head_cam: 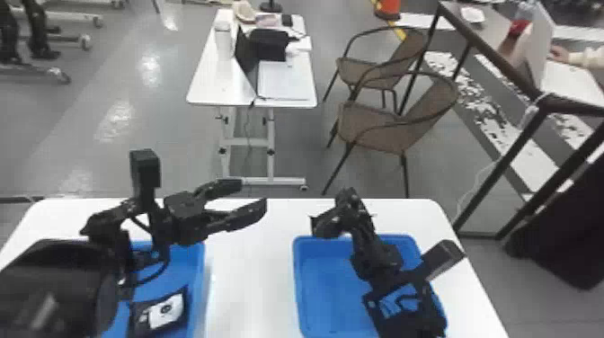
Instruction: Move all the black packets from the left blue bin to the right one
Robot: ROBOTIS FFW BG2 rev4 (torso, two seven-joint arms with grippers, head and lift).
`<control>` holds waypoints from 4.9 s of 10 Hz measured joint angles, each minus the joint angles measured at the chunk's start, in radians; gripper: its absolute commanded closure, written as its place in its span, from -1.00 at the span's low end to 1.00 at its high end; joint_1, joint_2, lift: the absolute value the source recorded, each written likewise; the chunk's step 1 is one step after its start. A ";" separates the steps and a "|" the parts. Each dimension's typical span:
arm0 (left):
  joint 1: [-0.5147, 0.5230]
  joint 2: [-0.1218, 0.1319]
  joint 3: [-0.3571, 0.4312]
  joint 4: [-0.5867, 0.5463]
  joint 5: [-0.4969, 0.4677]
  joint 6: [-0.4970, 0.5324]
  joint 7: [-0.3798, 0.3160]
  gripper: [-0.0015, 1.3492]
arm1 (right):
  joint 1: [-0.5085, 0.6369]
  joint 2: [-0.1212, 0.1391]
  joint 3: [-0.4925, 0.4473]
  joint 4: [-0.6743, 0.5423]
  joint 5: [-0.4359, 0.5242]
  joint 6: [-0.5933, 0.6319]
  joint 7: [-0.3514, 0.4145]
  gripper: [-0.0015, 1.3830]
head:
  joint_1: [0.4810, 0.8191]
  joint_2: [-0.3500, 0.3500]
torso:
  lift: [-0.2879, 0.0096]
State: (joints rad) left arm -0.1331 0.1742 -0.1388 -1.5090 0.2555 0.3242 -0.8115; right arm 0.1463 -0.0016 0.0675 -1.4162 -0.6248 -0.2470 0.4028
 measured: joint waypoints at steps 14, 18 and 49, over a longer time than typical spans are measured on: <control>0.301 0.041 0.385 -0.176 -0.505 0.321 -0.215 -0.48 | 0.106 0.000 -0.172 0.014 -0.096 0.010 0.029 -0.57 | 0.27 0.11 | 0.94; 0.171 0.028 0.301 0.022 -0.690 0.284 -0.284 -0.47 | 0.105 0.000 -0.170 0.011 -0.110 0.011 0.032 -0.57 | 0.27 0.07 | 0.94; -0.204 -0.095 -0.156 0.176 -0.295 -0.074 -0.158 0.79 | -0.112 0.000 0.026 -0.009 0.020 0.120 0.133 0.12 | 0.27 -0.39 | 0.94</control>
State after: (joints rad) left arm -0.3374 0.0793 -0.2951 -1.3329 -0.0400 0.2505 -0.9692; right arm 0.0340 -0.0015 0.0933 -1.4257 -0.6051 -0.1269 0.5358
